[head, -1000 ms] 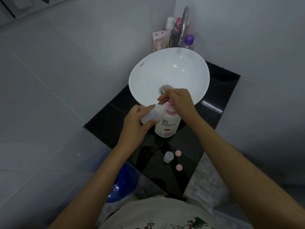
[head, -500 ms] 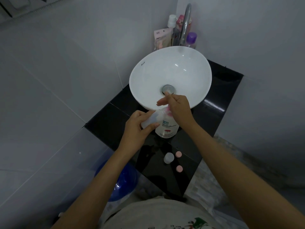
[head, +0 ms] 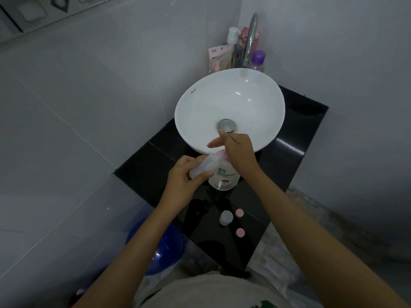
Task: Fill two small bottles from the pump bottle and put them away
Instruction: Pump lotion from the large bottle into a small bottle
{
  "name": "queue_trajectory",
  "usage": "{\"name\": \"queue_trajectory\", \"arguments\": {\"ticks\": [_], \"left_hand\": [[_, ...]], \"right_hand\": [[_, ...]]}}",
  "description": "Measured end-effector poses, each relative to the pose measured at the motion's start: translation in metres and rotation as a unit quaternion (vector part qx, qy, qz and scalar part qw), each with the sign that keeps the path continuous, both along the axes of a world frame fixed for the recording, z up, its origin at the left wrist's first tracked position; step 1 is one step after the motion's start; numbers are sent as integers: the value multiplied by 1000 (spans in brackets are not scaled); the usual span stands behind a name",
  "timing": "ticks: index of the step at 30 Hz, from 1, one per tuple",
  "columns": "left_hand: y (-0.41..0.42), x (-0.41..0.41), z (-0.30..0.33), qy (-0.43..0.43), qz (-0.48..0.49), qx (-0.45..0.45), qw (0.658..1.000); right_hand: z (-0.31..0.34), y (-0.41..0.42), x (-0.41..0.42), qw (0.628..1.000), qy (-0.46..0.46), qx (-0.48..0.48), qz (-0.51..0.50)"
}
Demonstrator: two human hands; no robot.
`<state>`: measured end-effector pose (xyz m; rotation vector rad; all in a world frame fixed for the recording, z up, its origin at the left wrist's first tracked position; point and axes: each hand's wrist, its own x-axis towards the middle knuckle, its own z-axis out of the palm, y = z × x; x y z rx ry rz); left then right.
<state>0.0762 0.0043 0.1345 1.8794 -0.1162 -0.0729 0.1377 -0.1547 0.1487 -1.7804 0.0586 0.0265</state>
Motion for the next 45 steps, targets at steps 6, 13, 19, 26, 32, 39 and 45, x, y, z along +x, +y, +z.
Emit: {"name": "queue_trajectory", "arguments": {"ticks": [6,13,19,26,32,39,45], "left_hand": [[0,2,10,-14,-15,-37,999],[2,1,1,16,-32,-32,999],[1,1,4,27,-36,-58,997],[1,2,10,15,-37,-74,996],[1,-1,2,37,-42,-52,997],[1,2,11,25,-40,-77,996],[2,5,11,17,-48,-68,996]], "right_hand": [[23,-4,10,999,-11,-21,41],[8,-3,-1,1000,8,-10,17],[11,-4,3,999,4,-36,29],[20,-2,4,1000,3,-7,14],[4,0,-5,1000,-16,-19,-1],[18,-4,6,999,-19,-3,34],[13,-3,2,999,-40,5,19]]}}
